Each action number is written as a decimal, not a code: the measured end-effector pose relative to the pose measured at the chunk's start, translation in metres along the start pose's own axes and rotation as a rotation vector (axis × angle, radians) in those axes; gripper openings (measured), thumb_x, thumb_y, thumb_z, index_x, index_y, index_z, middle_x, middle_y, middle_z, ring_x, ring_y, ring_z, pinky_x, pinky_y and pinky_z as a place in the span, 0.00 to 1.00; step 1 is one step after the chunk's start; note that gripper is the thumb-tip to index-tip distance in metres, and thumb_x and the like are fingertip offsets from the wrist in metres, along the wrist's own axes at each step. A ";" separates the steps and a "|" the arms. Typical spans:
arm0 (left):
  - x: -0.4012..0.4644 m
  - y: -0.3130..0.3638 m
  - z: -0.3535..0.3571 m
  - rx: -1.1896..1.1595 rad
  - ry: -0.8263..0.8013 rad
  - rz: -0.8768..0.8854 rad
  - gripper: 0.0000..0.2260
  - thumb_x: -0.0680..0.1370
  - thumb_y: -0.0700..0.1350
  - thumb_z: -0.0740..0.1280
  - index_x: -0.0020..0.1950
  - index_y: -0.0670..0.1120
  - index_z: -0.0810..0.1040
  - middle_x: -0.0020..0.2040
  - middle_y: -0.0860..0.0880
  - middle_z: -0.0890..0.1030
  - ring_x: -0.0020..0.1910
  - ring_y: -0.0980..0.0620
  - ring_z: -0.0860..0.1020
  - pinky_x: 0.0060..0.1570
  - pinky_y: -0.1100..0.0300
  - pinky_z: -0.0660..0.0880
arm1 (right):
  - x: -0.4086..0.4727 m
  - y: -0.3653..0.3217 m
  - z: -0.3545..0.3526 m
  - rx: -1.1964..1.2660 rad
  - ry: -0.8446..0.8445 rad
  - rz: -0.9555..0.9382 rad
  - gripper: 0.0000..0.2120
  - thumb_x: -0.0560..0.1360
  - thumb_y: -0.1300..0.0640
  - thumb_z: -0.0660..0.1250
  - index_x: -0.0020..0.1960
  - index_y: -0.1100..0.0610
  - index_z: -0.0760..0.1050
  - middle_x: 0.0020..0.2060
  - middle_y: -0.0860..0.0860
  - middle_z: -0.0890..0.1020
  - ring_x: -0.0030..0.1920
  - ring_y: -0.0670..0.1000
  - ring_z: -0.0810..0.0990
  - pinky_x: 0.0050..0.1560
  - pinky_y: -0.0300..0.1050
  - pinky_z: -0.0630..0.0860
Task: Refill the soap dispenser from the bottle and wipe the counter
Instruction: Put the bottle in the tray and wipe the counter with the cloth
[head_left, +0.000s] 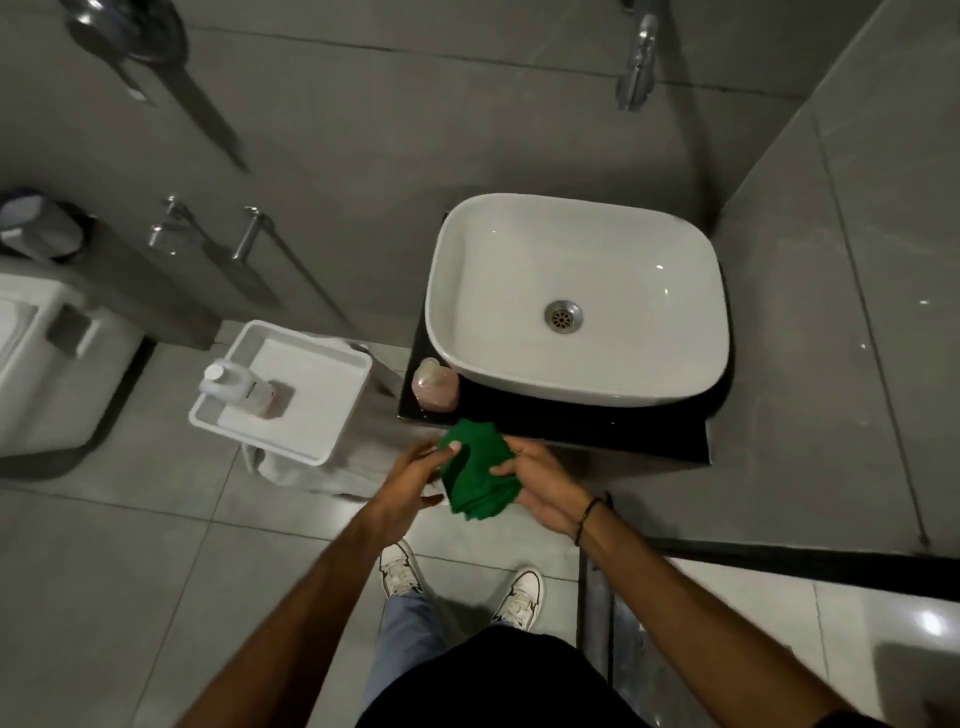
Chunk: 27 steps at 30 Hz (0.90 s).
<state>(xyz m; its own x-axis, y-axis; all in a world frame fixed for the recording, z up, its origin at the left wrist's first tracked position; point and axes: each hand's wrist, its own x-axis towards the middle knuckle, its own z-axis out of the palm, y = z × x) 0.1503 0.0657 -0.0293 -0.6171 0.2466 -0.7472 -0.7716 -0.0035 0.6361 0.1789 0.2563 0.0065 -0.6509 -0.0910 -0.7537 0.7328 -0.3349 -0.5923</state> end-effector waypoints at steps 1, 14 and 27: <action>-0.002 0.000 -0.003 -0.082 -0.042 -0.008 0.21 0.73 0.51 0.76 0.64 0.48 0.80 0.60 0.45 0.85 0.60 0.43 0.83 0.56 0.48 0.80 | 0.003 0.001 0.012 0.060 -0.065 0.021 0.22 0.76 0.75 0.60 0.64 0.58 0.79 0.57 0.59 0.85 0.55 0.58 0.85 0.58 0.55 0.82; 0.034 0.044 -0.118 0.041 0.559 0.019 0.27 0.74 0.43 0.77 0.65 0.45 0.65 0.61 0.42 0.76 0.55 0.44 0.80 0.44 0.50 0.83 | 0.074 0.020 0.036 -1.323 0.406 -0.237 0.50 0.71 0.42 0.71 0.82 0.59 0.49 0.82 0.56 0.51 0.82 0.56 0.49 0.80 0.57 0.51; 0.180 0.085 -0.251 0.627 0.456 -0.036 0.20 0.81 0.33 0.61 0.73 0.40 0.72 0.70 0.36 0.76 0.69 0.36 0.74 0.70 0.42 0.73 | 0.110 0.069 0.038 -1.719 0.578 -0.118 0.59 0.70 0.35 0.69 0.81 0.61 0.35 0.80 0.60 0.35 0.80 0.61 0.33 0.78 0.68 0.44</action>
<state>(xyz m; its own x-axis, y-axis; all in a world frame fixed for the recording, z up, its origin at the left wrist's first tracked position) -0.0647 -0.1334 -0.1580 -0.7005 -0.1879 -0.6885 -0.6450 0.5796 0.4980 0.1504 0.1874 -0.1069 -0.8398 0.2851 -0.4619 0.3035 0.9522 0.0360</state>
